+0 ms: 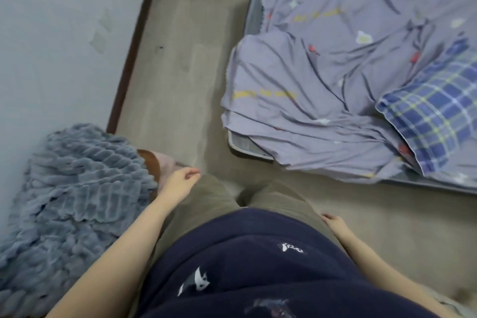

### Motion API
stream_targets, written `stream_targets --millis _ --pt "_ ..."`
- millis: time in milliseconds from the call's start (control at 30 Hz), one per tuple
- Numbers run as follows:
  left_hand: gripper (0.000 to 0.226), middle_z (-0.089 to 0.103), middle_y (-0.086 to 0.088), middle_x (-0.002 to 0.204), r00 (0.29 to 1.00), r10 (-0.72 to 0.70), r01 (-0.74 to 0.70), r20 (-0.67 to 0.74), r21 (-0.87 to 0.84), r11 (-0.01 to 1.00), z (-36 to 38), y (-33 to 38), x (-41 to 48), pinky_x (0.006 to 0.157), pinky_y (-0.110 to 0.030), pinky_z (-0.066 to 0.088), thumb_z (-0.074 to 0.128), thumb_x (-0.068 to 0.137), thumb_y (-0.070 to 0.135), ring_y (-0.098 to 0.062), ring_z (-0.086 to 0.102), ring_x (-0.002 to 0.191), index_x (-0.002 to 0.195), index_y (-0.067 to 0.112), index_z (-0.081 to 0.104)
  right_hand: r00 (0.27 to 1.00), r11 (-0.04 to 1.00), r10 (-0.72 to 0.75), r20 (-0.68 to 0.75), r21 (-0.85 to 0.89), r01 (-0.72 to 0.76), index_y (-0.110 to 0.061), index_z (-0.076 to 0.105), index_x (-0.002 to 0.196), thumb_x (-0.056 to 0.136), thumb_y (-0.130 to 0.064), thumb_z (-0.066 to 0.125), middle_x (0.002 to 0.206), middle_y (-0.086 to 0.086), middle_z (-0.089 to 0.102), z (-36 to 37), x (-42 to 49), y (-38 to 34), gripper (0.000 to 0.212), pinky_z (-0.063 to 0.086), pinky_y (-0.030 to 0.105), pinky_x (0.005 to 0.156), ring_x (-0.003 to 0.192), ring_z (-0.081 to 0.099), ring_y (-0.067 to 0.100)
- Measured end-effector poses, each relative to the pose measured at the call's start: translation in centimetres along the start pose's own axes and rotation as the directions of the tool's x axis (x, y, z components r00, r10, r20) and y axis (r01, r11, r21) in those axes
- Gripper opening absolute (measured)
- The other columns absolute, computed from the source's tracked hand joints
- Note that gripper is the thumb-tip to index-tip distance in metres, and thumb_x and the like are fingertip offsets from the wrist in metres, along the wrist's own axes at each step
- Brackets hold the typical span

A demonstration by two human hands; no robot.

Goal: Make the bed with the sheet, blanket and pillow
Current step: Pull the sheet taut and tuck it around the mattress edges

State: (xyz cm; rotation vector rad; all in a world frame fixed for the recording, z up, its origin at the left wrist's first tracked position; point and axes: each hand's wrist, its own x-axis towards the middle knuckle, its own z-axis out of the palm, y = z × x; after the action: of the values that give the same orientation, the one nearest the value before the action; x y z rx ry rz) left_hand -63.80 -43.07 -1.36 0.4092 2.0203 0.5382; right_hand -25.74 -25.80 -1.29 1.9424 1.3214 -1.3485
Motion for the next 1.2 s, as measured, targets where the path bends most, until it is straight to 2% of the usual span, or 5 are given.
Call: stream_targets --millis 233,400,533,933,1200 --pt "0.023 0.067 0.0 0.106 0.996 -0.015 -0.003 0.087 0.204 0.979 5.6 4.0 -1.3 0.087 -0.021 0.043 0.059 0.093 0.015 -0.015 0.06 0.097 0.113 0.008 0.069 0.984 0.892 0.163 0.066 0.417 -0.175 0.0 0.056 0.125 0.1 -0.02 0.046 0.115 0.017 0.063 -3.8 -0.3 7.9 0.033 0.046 0.032 0.068 0.086 0.062 0.029" --pt "0.027 0.066 -0.011 0.098 0.987 -0.143 0.122 0.07 0.244 0.962 6.3 5.5 -1.3 0.068 -0.022 0.045 0.051 0.096 0.01 -0.02 0.061 0.081 0.116 -0.003 0.064 0.991 0.821 0.118 0.058 0.555 -0.131 -0.004 0.053 0.125 0.1 -0.024 0.047 0.124 0.014 0.061 -5.0 0.7 6.3 0.033 0.046 0.045 0.097 0.116 0.057 0.039" --pt "0.025 0.061 -0.008 0.098 0.973 -0.195 0.133 0.122 0.392 0.91 6.8 6.5 -0.4 0.054 -0.004 0.04 0.05 0.096 0.01 -0.018 0.055 0.082 0.113 -0.002 0.065 0.999 0.828 0.036 0.015 0.559 -0.038 -0.002 0.057 0.121 0.099 -0.021 0.049 0.123 0.018 0.062 -6.0 1.6 3.9 0.03 0.043 0.035 0.087 0.099 0.057 0.025" --pt "0.02 0.065 -0.015 0.094 0.943 -0.13 -0.032 0.306 0.474 0.88 14.3 21.4 7.2 0.08 -0.032 0.047 0.05 0.096 0.012 -0.024 0.058 0.085 0.08 0.01 0.062 0.945 0.578 0.32 -0.072 0.805 -0.134 0.0 0.058 0.119 0.099 -0.021 0.049 0.12 0.02 0.063 -8.3 0.5 10.6 0.03 0.044 0.036 0.084 0.1 0.058 0.029" --pt "0.027 0.068 -0.007 0.106 0.84 -0.023 -0.292 0.541 0.488 0.823 28.9 32.9 5.1 0.085 -0.03 0.042 0.049 0.098 0.026 -0.019 0.062 0.094 0.115 0.01 0.062 0.834 0.344 0.542 0.102 0.879 -0.331 -0.002 0.064 0.109 0.099 -0.016 0.049 0.107 0.016 0.064 -6.2 -3.7 21.8 0.023 0.043 0.03 0.067 0.076 0.056 0.019"
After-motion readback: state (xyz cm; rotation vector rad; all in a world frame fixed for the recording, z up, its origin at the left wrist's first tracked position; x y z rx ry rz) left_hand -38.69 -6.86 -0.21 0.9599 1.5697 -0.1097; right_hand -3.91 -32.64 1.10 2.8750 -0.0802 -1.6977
